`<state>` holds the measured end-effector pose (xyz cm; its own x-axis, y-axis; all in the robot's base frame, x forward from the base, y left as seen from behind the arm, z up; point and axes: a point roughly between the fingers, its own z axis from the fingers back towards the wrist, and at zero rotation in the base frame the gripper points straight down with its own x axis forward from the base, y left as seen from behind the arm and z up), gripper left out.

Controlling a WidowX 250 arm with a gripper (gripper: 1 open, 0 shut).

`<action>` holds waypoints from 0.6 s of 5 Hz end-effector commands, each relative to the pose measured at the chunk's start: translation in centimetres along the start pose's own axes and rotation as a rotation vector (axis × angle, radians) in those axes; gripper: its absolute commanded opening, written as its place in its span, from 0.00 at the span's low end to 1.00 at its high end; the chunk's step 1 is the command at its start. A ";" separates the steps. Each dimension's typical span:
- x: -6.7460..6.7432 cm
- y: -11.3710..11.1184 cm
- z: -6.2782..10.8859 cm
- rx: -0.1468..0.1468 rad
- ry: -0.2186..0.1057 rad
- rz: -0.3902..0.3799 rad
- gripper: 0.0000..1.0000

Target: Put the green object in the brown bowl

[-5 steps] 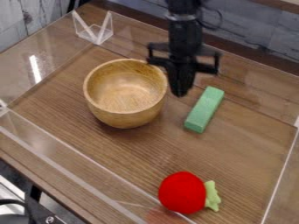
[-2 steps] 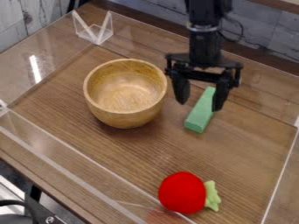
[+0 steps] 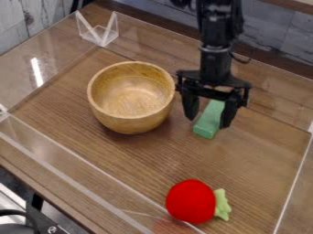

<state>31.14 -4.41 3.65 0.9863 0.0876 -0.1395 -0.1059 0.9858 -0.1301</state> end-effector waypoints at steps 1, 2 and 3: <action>1.1 0.2 0.8 0.003 -0.046 -0.075 0.00; 0.7 0.3 2.7 -0.008 -0.066 -0.083 0.00; -0.1 0.4 5.8 -0.029 -0.107 -0.098 0.00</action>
<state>30.97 -3.36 7.50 0.9962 0.0135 -0.0861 -0.0274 0.9862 -0.1630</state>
